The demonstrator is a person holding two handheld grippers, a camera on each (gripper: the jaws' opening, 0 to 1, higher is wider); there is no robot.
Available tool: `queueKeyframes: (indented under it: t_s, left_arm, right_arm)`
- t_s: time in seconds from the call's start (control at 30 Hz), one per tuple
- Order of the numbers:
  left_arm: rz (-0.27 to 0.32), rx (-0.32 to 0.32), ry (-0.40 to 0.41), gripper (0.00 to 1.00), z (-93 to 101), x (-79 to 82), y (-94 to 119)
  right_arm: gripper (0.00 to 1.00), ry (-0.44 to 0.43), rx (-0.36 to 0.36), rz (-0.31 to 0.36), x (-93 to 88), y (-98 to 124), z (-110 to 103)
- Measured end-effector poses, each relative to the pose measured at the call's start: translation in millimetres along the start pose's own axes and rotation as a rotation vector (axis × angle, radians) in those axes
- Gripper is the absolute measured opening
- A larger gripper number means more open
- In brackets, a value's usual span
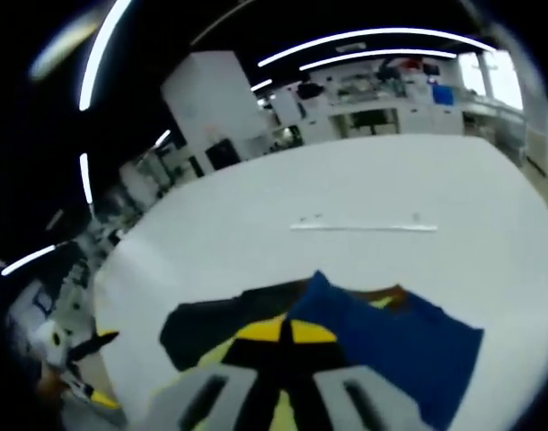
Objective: Fold the garment on the visible template until the final outline fits inside the template.
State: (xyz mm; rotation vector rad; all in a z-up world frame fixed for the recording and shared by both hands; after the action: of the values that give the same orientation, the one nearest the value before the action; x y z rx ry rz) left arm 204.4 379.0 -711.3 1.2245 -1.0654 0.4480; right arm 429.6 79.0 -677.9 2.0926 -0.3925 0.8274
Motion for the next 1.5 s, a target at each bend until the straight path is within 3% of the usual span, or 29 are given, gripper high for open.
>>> queueKeyframes:
  t_s: [0.47, 0.83, 1.13, 1.37, 1.5]
  left_arm:
    - [-0.011, 0.0, 0.0, 0.99, -1.7, -1.4, -3]
    - [-0.016, 0.006, 0.0, 0.99, -3.3, -4.2, -1]
    - [-0.021, 0.004, -0.001, 0.99, -3.4, -5.1, -1]
    - [-0.02, 0.006, 0.0, 0.99, -2.5, -4.7, 1]
    - [-0.019, 0.011, -0.002, 0.99, -1.2, -3.2, 3]
  right_arm:
    - [0.0, 0.05, 0.073, -0.074, -19.8, -18, -22]
    - [0.0, 0.085, 0.074, -0.129, -41.5, -35, -27]
    - [0.0, 0.062, 0.03, -0.155, -70.8, -57, -25]
    - [0.0, 0.027, 0.067, -0.165, -84.4, -69, -24]
    - [0.14, 0.058, 0.017, -0.151, -88.1, -61, -20]
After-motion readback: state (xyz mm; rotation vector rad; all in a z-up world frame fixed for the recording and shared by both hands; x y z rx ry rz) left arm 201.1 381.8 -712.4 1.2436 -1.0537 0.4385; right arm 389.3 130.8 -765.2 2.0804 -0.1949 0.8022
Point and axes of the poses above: the point that each gripper's makers call its tool centre point, and the gripper's own axes: y roughly backward along the fingers, z roughly to its right, x roughly out of its top, the point moved 10 cm from there along y, roughly backward along the fingers, and after that the axes turned 6 degrees about -y, right-handed, at the moved point
